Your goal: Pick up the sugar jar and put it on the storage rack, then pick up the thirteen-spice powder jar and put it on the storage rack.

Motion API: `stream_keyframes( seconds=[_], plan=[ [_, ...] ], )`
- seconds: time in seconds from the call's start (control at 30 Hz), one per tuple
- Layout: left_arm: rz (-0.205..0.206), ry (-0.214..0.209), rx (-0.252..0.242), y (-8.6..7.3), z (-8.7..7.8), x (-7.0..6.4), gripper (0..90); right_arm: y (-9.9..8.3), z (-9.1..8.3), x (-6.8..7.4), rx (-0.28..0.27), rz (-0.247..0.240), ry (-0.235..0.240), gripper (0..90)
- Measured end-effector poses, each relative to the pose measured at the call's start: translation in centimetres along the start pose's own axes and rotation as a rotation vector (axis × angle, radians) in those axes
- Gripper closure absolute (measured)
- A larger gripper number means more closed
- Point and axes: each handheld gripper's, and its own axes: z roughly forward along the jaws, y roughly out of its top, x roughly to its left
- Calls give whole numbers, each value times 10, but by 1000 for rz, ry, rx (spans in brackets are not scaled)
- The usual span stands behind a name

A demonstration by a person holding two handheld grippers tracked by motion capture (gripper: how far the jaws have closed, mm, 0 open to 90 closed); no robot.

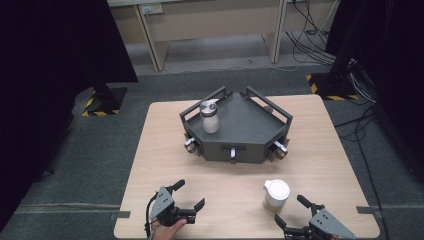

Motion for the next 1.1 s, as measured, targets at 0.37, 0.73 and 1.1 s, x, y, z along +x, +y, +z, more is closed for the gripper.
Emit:
stream_keyframes(
  seconds=[0.37, 0.73, 1.1],
  plan=[
    [-1, 17, 6, -5, -7, -4, 9, 0, -2, -1, -6, 2, -3, 6],
    [4, 17, 3, -8, -10, -6, 9, 0, -1, 0, -1, -3, -1, 6],
    [2, 17, -1, -8, -11, -6, 10, 0, -1, -1, 0, -3, -1, 6]
  ],
)
